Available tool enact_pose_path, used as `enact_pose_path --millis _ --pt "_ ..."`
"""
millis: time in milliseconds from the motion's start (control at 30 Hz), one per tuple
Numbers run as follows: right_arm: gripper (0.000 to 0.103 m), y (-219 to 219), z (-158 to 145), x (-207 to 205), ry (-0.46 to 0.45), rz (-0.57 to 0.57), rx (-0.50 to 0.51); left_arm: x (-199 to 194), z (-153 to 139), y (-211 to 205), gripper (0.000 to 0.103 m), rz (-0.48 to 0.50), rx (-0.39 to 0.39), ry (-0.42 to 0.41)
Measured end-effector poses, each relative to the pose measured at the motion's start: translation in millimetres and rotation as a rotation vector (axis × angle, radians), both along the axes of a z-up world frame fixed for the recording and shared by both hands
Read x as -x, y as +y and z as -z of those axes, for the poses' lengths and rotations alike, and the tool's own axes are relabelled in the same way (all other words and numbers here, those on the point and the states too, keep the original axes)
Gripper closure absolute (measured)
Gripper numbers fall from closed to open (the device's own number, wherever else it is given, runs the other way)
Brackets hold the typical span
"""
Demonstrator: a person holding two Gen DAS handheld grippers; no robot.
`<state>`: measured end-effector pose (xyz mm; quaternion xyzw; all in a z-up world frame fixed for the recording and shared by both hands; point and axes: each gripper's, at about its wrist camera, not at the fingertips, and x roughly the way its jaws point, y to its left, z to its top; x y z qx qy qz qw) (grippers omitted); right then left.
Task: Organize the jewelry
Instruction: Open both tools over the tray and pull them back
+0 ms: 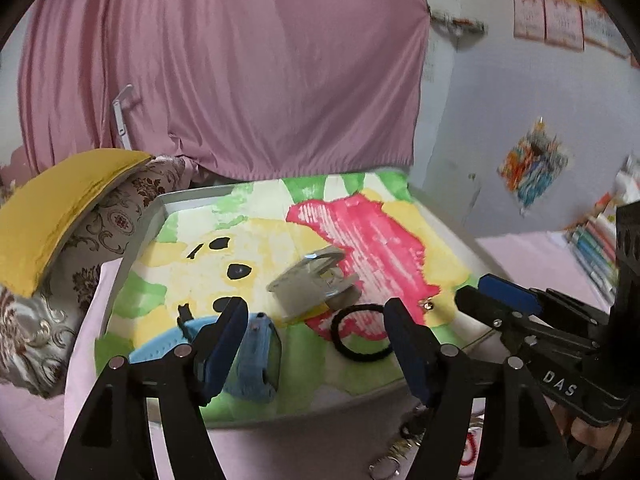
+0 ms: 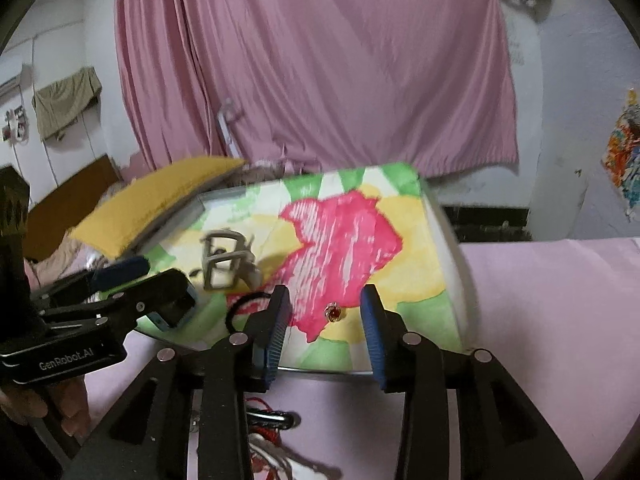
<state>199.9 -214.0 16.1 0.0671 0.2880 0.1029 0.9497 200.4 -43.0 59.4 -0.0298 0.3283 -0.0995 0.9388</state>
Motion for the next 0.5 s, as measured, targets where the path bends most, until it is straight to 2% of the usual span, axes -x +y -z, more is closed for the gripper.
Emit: enact_pose_path --millis 200,267,367,500 --pt "0.039 -12.6 -16.7 40.8 -0.13 0.043 -0.018 38.6 -11.0 11.8 0.016 -0.041 0.072 -0.133" --pt "0.022 -15.2 -20.4 55.5 -0.168 0.055 -0.02 48.6 -13.4 14.3 0.006 -0.048 0.085 -0.159" --pt "0.01 -19.0 -25.3 77.0 -0.234 0.07 -0.021 68.5 -17.2 18.6 0.001 -0.064 0.108 -0.213" --pt "0.005 -22.8 -29.8 100.6 -0.3 0.074 -0.015 89.0 -19.3 21.5 0.001 -0.074 0.12 -0.253"
